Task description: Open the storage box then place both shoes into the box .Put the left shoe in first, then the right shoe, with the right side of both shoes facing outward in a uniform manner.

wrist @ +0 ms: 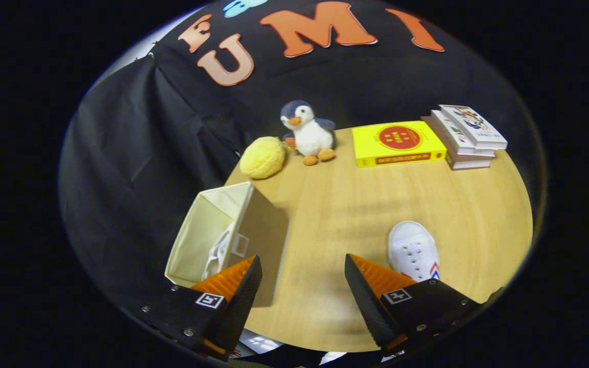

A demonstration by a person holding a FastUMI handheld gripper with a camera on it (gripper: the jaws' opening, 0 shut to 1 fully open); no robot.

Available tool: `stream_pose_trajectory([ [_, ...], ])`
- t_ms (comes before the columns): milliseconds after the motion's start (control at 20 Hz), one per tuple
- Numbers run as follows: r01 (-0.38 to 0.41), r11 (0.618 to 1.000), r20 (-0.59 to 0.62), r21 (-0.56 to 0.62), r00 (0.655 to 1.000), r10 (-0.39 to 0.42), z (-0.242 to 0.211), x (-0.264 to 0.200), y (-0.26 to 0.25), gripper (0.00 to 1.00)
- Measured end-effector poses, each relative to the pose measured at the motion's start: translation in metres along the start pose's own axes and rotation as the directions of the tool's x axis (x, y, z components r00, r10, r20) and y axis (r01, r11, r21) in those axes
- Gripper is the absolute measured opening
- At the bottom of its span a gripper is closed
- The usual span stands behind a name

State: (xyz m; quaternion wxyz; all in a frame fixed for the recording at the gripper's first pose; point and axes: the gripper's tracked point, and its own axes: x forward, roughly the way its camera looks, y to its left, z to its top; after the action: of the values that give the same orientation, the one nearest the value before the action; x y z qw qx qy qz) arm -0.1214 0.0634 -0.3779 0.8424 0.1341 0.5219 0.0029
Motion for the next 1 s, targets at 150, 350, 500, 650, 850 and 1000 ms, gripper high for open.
stream_pose_trajectory([
  [150, 0.116, 0.993, -0.005, -0.008, 0.993, -0.116, -0.015, -0.009, -0.064, 0.96],
  [350, 0.233, 0.972, -0.058, -0.042, 0.97, -0.236, -0.048, -0.012, -0.13, 0.91],
  [500, 0.272, 0.959, -0.095, -0.077, 0.956, -0.279, -0.067, -0.006, -0.16, 0.87],
  [650, 0.279, 0.951, -0.148, -0.137, 0.943, -0.298, -0.087, 0.005, -0.179, 0.84],
  [850, 0.276, 0.944, -0.185, -0.182, 0.933, -0.308, -0.096, 0.023, -0.197, 0.8],
  [1000, 0.251, 0.954, -0.221, -0.166, 0.933, -0.284, -0.101, 0.033, -0.2, 0.72],
])
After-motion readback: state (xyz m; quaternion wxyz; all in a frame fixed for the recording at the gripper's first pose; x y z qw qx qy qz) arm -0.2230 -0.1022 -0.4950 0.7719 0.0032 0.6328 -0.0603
